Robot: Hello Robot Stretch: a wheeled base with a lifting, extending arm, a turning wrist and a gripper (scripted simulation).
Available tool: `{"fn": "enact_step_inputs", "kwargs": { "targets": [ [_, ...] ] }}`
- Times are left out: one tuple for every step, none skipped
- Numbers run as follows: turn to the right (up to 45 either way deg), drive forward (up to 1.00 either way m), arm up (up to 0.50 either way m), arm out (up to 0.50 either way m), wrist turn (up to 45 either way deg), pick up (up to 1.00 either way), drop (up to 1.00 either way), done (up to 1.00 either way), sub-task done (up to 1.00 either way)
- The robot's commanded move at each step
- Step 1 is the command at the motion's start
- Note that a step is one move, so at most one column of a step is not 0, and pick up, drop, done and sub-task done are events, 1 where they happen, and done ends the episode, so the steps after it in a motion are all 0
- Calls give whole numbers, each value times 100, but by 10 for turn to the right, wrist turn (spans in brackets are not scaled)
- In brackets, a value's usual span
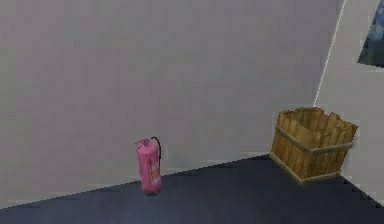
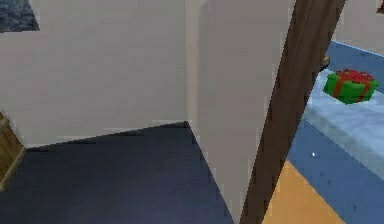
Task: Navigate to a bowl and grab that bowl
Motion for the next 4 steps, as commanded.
{"fn": "enact_step_inputs", "kwargs": {
  "targets": [
    [450, 0, 0, 0, 0, 0, 0, 0, 0],
    [450, 0, 0, 0, 0, 0, 0, 0, 0],
    [90, 0, 0, 0, 0, 0, 0, 0, 0],
    [0, 15, 0, 0, 0, 0, 0, 0, 0]
  ]
}}
